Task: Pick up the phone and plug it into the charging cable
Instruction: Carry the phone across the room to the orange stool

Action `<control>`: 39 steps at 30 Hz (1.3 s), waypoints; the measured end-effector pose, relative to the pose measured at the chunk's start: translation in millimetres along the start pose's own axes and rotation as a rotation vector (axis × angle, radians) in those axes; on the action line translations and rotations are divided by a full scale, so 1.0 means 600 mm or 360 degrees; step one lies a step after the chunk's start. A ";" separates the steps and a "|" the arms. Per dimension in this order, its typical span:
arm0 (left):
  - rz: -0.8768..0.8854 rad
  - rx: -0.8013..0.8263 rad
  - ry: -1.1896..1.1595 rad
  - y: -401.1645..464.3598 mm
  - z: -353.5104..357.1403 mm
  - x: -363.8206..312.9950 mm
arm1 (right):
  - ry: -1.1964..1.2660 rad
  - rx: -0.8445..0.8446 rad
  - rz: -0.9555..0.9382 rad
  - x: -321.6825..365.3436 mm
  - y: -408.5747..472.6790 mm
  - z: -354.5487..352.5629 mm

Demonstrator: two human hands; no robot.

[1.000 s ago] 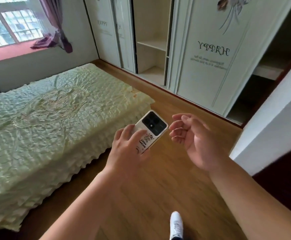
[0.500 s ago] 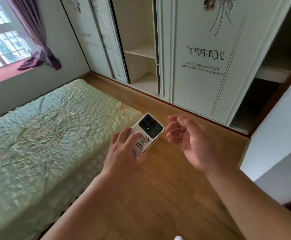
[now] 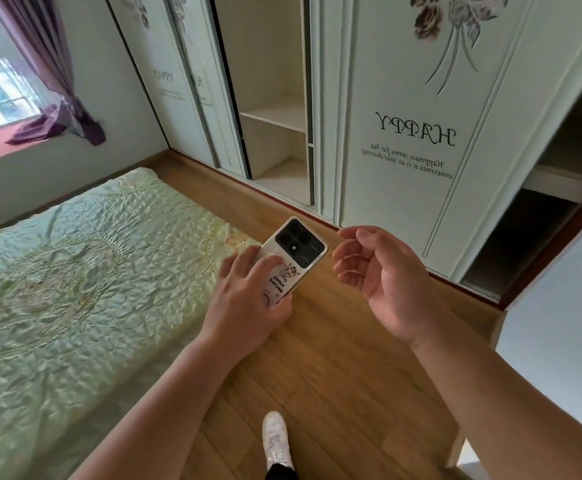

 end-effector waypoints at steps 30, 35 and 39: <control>0.0335 0.0111 -0.0078 0.680 0.123 0.402 | -0.0045 -0.0175 0.0023 -0.064 0.773 -0.014; 0.0229 0.0066 0.0000 0.814 0.194 0.430 | -0.0024 -0.0080 0.0014 -0.070 0.923 -0.083; 0.0080 0.0069 0.0007 0.923 0.245 0.441 | 0.0037 -0.0016 0.0027 -0.050 1.042 -0.152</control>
Point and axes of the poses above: each hand's wrist, its own y-axis towards the middle knuckle, its own z-axis out of the palm, x = y × z, the point moved 6 cm from there along y, towards the middle knuckle, and after that the axes turned 14 degrees about -y, right-handed, at the moved point
